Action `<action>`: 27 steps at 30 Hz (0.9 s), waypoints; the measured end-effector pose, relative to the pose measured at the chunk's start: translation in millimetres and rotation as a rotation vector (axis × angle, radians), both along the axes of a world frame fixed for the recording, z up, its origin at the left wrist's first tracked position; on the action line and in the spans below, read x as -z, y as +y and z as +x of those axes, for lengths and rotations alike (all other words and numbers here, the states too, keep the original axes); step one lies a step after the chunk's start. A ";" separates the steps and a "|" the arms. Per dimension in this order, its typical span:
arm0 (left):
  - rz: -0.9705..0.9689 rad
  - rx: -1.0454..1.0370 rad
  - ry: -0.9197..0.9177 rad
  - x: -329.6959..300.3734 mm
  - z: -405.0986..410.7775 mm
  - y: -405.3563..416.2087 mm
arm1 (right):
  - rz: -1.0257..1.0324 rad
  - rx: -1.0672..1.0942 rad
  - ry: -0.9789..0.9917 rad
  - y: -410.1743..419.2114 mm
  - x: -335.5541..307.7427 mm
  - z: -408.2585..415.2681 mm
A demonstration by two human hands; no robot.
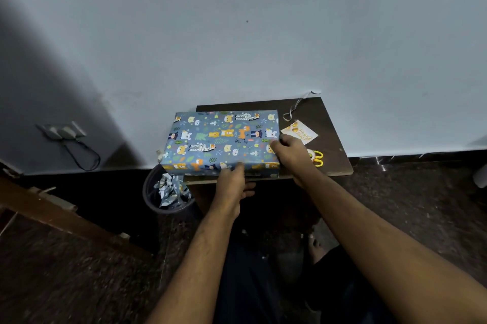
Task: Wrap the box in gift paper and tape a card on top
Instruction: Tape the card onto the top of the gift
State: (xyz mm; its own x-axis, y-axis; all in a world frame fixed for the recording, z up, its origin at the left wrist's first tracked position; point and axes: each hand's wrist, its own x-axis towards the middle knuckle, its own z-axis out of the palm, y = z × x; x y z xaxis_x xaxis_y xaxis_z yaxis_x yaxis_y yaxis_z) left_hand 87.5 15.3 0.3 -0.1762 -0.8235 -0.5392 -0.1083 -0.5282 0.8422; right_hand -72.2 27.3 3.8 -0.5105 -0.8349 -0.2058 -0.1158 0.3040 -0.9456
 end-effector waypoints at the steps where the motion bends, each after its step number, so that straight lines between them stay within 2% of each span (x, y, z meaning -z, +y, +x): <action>1: -0.035 0.043 -0.091 2.3 -3.0 -1.5 | 0.012 -0.004 0.082 -3.7 1.7 -3.9; 4: -0.235 0.182 -0.332 -5.3 -10.6 -0.2 | -0.001 -0.005 0.260 -11.2 2.4 -13.6; 8: -0.587 0.257 -0.432 -36.9 -33.1 0.5 | -0.056 0.098 0.443 -17.8 5.1 -32.4; 10: -0.689 0.241 -0.464 -46.6 -43.5 -5.1 | -0.029 0.144 0.491 -21.5 9.0 -44.2; 14: -0.766 0.223 -0.486 -44.2 -62.1 -21.2 | 0.260 0.096 0.759 -27.5 16.6 -71.5; 16: -0.805 0.209 -0.487 -36.9 -64.8 -26.6 | 0.382 0.028 0.827 -28.6 18.1 -81.9; 19: -0.843 0.197 -0.471 -24.3 -67.4 -33.6 | 0.482 0.035 0.835 -32.4 27.0 -97.2; 23: -0.846 0.205 -0.443 -13.8 -67.4 -39.5 | 0.513 0.097 0.694 -38.3 34.1 -110.5; 27: -0.808 0.195 -0.394 -6.6 -67.2 -41.5 | 0.355 0.126 0.502 -37.6 35.2 -122.2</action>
